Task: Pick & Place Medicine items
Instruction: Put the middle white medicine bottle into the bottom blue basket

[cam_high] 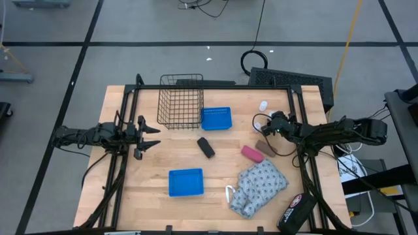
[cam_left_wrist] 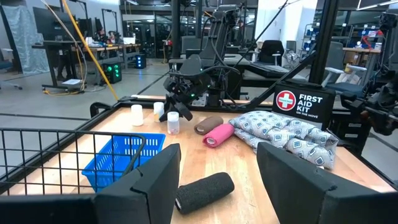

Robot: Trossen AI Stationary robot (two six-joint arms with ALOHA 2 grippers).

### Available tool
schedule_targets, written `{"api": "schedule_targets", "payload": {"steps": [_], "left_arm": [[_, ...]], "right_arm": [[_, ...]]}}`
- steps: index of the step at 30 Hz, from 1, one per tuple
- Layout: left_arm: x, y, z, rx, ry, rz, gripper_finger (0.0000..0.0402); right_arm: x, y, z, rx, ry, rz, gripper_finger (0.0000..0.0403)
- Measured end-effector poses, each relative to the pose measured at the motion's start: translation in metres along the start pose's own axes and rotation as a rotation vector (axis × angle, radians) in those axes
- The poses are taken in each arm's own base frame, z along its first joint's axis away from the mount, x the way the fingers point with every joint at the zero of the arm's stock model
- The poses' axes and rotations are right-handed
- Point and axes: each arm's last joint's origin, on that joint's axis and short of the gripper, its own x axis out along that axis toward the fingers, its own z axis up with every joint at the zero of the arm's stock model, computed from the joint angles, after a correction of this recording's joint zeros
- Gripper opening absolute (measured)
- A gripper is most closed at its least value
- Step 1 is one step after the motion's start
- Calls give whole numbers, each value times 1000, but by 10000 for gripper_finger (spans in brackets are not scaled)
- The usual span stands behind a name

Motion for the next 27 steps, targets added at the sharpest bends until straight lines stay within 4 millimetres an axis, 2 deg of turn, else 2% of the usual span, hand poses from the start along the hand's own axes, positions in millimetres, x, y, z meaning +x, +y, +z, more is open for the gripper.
{"api": "schedule_targets", "payload": {"steps": [4, 9, 27], "left_arm": [[0, 0, 0, 0, 0, 0, 223], [0, 0, 0, 0, 0, 0, 223], [0, 0, 0, 0, 0, 0, 223]], "right_arm": [[0, 0, 0, -8, 0, 0, 154], [0, 1, 1, -12, -7, 11, 143], [-12, 12, 30, 37, -208, 311, 139]]}}
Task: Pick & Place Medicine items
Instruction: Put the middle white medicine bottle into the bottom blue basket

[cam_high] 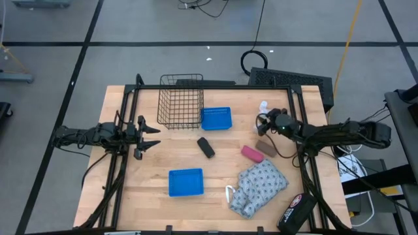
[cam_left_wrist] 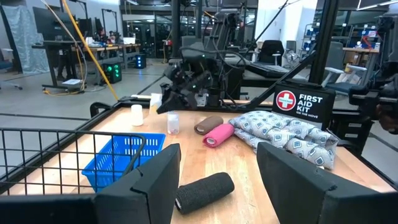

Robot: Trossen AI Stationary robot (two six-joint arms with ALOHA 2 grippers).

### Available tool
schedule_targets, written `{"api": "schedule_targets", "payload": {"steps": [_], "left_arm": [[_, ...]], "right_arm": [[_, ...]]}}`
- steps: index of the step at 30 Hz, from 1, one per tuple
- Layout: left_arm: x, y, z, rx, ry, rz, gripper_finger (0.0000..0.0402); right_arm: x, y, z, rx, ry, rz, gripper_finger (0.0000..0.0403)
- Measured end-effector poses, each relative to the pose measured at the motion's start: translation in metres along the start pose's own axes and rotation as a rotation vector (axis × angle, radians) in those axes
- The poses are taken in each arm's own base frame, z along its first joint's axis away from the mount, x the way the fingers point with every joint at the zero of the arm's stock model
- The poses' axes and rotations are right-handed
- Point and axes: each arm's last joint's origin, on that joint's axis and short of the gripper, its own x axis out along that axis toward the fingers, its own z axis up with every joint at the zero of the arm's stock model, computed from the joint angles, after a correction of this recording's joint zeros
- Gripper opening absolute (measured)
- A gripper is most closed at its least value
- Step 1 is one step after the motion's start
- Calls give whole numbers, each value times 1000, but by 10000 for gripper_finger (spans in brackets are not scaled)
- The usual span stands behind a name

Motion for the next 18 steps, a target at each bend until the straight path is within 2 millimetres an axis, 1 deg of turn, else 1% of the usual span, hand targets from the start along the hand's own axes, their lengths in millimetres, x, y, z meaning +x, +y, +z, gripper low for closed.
{"api": "schedule_targets", "payload": {"steps": [3, 7, 10, 13, 18], "left_arm": [[0, 0, 0, 0, 0, 0, 223], [0, 0, 0, 0, 0, 0, 223], [0, 0, 0, 0, 0, 0, 223], [0, 0, 0, 0, 0, 0, 223], [0, 0, 0, 0, 0, 0, 223]], "right_arm": [[-4, 3, 9, -9, -62, 76, 138], [-9, 8, 21, -22, -154, 221, 136], [-13, 10, 26, -16, -197, 305, 136], [-17, 13, 30, -18, -214, 407, 136], [-21, 19, 30, -35, -194, 597, 136]]}}
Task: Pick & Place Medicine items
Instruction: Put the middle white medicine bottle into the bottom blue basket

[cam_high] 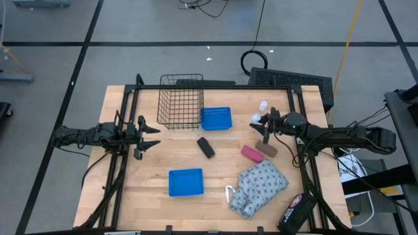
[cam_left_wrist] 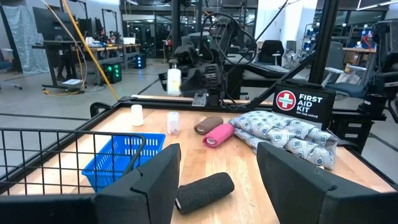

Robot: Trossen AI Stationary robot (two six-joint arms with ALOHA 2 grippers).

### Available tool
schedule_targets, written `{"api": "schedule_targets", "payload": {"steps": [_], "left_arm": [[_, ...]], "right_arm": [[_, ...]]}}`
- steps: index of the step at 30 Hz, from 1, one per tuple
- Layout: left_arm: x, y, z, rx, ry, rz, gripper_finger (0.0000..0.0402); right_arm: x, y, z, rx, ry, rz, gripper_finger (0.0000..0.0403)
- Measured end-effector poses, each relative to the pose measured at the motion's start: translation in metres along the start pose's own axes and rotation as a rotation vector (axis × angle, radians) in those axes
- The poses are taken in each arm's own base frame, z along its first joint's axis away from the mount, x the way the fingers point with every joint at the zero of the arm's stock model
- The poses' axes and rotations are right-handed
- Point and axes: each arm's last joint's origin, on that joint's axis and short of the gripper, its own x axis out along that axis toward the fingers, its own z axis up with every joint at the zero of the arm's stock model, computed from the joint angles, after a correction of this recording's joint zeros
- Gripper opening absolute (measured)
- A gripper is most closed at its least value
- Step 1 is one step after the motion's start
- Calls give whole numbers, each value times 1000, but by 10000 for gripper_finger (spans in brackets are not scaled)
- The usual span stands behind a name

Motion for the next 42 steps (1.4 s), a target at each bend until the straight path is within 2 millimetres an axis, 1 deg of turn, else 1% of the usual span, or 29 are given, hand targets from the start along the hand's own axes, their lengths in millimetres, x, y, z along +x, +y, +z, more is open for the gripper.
{"api": "schedule_targets", "payload": {"steps": [6, 11, 13, 19, 23, 26, 28, 30, 33, 35, 38, 42], "left_arm": [[0, 0, 0, 0, 0, 0, 223], [0, 0, 0, 0, -5, 0, 223], [0, 0, 5, -7, -49, -2, 223], [-2, 0, 22, -176, -223, -24, 223], [-3, 0, 23, -208, -239, -23, 223], [2, 2, 20, -301, -207, 54, 223], [7, 3, 19, -359, -204, 115, 223], [15, 3, 20, -376, -207, 149, 223], [29, 1, 21, -350, -193, 149, 223], [40, -1, 27, -333, -169, 148, 223], [63, -5, 35, -309, -61, 161, 223], [105, -12, 48, -253, 104, 149, 223]], "right_arm": [[1, 16, -1, -14, 6, 125, 136], [0, 34, 8, -37, -52, 304, 136], [1, 41, 11, -43, -55, 343, 136], [-1, 55, 10, -74, -44, 422, 136], [-2, 59, 8, -76, -39, 444, 136], [-2, 61, 8, -68, -47, 388, 136], [1, 64, 8, -71, -34, 358, 136], [6, 68, 12, -86, 4, 358, 136], [18, 76, 19, -124, 87, 330, 136], [25, 81, 21, -162, 133, 286, 136], [34, 88, 23, -215, 159, 254, 136], [43, 95, 21, -266, 189, 268, 137]]}}
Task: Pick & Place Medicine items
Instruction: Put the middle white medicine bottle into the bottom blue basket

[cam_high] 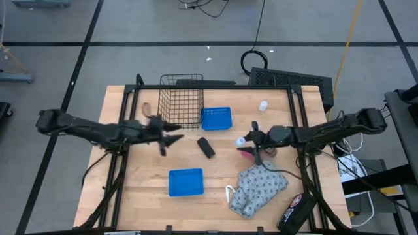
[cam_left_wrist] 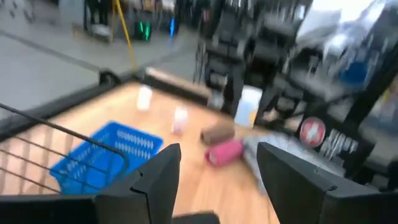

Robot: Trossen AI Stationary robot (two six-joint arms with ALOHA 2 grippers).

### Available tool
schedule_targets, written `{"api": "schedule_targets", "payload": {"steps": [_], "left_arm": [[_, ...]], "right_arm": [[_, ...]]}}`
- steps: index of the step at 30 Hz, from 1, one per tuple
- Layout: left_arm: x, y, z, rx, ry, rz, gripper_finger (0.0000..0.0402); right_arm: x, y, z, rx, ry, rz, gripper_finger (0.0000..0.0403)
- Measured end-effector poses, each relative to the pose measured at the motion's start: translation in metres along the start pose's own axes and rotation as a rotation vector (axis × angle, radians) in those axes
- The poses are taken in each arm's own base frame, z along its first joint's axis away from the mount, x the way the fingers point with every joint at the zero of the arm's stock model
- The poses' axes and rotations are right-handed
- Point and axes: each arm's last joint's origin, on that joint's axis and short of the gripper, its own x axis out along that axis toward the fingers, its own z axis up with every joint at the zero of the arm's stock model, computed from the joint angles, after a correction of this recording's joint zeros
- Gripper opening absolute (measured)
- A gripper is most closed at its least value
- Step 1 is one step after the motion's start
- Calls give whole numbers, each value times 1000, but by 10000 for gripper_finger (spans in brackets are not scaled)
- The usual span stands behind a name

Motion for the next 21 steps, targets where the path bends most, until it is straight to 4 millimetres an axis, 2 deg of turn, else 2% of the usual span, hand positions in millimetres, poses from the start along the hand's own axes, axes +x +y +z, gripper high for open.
{"api": "schedule_targets", "payload": {"steps": [5, 9, 13, 16, 21], "left_arm": [[54, -25, 21, 156, 72, -72, 223], [97, -41, 30, 252, 102, -125, 223], [134, -52, 30, 278, 156, -131, 223], [158, -55, 35, 267, 288, -93, 223], [189, -63, 68, 276, 539, -6, 223]], "right_arm": [[8, 1, 2, -43, 16, 2, 137], [10, 0, 2, -45, 22, -30, 137], [10, 0, 1, -41, 25, -54, 137], [10, 0, 1, -36, 25, -53, 137], [10, 0, 0, -45, 40, -52, 137]]}}
